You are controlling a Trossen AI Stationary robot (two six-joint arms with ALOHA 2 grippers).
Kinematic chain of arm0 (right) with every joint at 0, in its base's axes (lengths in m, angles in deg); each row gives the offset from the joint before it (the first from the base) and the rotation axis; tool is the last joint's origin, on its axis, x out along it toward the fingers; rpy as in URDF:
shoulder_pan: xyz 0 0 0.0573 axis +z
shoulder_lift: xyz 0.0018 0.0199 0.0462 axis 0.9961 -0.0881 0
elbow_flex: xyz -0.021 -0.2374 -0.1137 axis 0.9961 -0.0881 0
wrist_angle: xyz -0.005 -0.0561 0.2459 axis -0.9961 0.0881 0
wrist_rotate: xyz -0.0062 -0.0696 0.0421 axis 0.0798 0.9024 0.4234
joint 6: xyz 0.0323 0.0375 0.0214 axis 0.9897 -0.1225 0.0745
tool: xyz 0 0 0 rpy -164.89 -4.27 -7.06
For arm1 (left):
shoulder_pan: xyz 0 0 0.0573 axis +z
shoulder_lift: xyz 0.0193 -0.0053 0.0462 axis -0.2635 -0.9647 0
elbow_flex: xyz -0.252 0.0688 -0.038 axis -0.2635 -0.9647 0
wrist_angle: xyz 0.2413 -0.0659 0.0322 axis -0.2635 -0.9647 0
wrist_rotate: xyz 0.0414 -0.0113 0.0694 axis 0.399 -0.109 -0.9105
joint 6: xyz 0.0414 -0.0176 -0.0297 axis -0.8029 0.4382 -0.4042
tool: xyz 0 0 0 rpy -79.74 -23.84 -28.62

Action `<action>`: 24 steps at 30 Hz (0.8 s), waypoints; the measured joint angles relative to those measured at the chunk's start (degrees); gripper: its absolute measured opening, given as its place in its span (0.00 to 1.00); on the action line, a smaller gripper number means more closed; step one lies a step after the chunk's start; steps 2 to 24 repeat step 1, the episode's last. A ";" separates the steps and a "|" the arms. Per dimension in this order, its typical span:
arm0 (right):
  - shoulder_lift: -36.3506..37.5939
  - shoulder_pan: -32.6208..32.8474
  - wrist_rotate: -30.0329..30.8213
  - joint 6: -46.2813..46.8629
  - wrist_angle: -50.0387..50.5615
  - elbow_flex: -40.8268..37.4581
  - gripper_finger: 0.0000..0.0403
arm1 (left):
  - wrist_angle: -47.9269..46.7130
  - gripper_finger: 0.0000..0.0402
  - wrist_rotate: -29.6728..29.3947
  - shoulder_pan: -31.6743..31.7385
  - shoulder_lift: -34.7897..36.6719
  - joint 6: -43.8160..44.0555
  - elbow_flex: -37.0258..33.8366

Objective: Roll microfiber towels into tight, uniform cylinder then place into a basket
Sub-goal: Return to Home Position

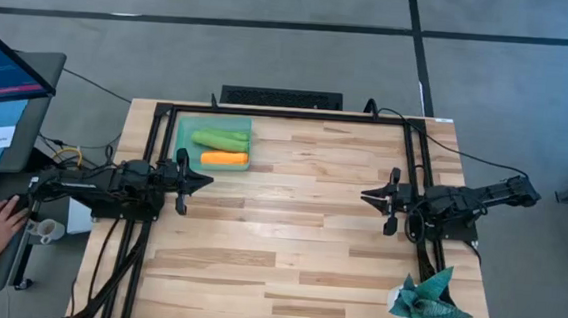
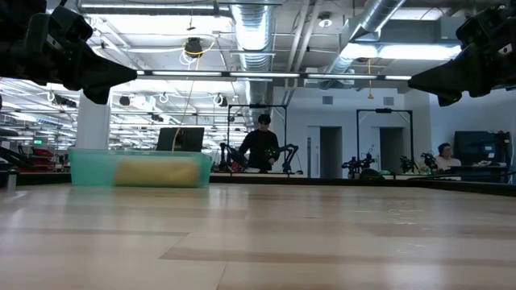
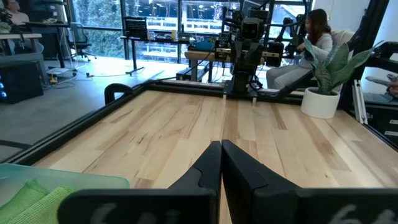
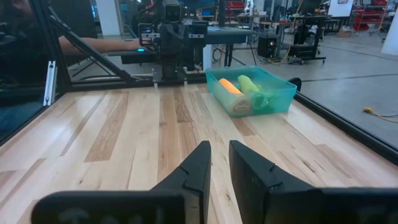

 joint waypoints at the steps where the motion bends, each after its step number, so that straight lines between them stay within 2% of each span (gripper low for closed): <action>1: 0.00 0.00 0.00 0.00 0.00 0.00 0.20 | 0.00 0.00 0.00 0.00 0.01 0.00 0.00; 24: 0.00 0.00 0.00 0.00 0.00 0.00 0.20 | 0.00 0.00 0.00 0.00 0.01 0.00 0.00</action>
